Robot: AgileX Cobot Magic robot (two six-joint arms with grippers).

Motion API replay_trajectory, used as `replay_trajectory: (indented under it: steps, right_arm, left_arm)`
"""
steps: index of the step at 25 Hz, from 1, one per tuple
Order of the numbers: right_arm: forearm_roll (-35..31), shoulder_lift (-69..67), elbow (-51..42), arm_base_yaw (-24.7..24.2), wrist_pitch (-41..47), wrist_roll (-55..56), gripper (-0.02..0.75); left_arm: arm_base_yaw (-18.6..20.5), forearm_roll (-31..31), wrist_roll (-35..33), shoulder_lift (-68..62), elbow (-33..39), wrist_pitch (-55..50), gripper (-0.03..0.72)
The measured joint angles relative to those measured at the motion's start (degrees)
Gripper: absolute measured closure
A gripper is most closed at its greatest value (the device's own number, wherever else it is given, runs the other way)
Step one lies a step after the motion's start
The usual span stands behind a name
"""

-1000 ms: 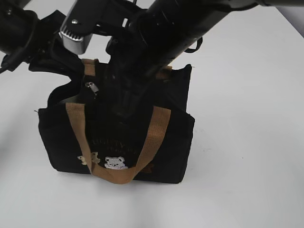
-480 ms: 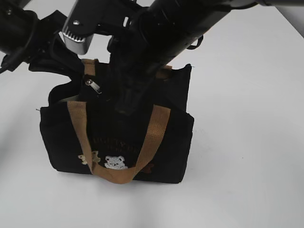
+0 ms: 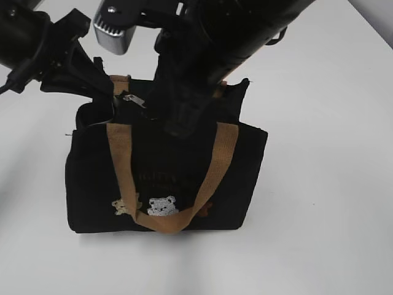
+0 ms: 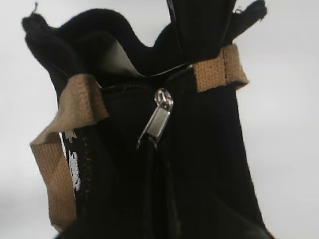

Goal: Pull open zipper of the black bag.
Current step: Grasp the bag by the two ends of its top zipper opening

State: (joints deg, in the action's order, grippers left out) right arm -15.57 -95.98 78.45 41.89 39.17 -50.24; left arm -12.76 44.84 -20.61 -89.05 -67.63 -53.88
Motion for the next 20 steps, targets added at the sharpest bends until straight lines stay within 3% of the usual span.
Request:
replay_trajectory:
  steps: [11,20]
  right_arm:
    - [0.1,0.4,0.0,-1.2,2.9,8.0,0.738]
    - [6.2,5.2,0.0,-1.5,5.8,13.7,0.738]
  left_arm:
    - [-0.2,0.4,0.0,0.0,0.0,-0.6,0.671]
    - [-0.2,-5.8,0.0,0.1,0.0,1.8,0.673]
